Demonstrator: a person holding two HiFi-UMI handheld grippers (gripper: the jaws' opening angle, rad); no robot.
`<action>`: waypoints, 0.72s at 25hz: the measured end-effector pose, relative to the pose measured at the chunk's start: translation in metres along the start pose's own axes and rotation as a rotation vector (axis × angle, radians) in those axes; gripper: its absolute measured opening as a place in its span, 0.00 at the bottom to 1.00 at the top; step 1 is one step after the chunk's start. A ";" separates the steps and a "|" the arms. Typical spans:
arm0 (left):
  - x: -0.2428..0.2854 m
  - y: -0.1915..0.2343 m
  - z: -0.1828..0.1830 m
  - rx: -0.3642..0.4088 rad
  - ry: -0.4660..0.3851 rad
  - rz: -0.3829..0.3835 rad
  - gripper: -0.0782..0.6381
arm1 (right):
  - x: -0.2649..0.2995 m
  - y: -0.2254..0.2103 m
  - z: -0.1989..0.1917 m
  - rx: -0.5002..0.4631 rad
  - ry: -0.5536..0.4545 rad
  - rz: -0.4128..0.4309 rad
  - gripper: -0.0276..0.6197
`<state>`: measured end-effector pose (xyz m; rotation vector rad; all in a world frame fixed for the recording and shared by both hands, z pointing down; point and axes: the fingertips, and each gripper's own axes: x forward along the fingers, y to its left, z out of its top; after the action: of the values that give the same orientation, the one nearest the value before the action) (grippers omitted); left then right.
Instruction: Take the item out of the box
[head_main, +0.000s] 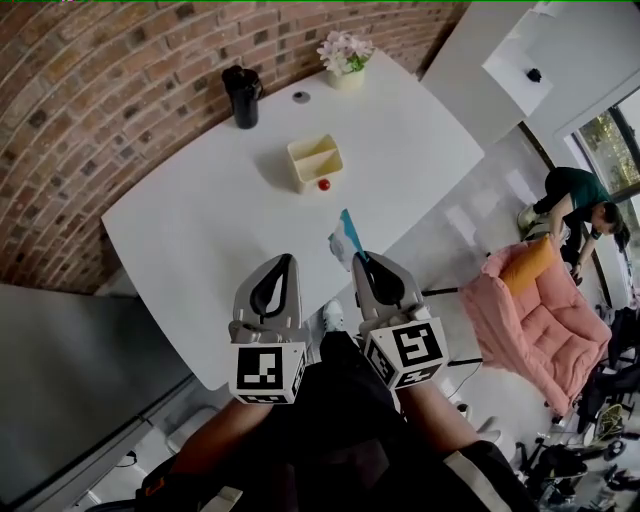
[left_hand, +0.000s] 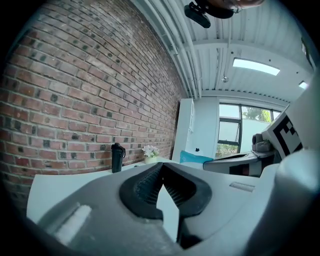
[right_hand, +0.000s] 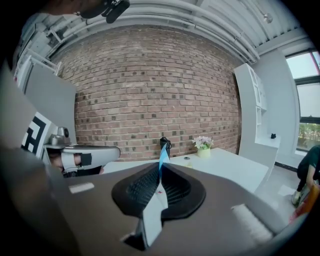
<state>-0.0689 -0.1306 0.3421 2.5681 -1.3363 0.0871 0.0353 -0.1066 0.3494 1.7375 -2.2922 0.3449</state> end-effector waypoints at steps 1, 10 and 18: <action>-0.004 -0.002 0.001 0.000 -0.003 -0.001 0.12 | -0.005 0.002 0.000 0.000 -0.003 -0.003 0.06; -0.018 -0.018 -0.011 0.016 0.016 0.012 0.11 | -0.024 0.004 -0.010 -0.015 -0.004 0.020 0.06; -0.009 -0.036 -0.017 0.015 0.027 0.023 0.12 | -0.031 -0.008 -0.013 -0.039 -0.004 0.046 0.06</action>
<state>-0.0441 -0.0993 0.3505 2.5547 -1.3613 0.1358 0.0521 -0.0764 0.3517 1.6706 -2.3289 0.3040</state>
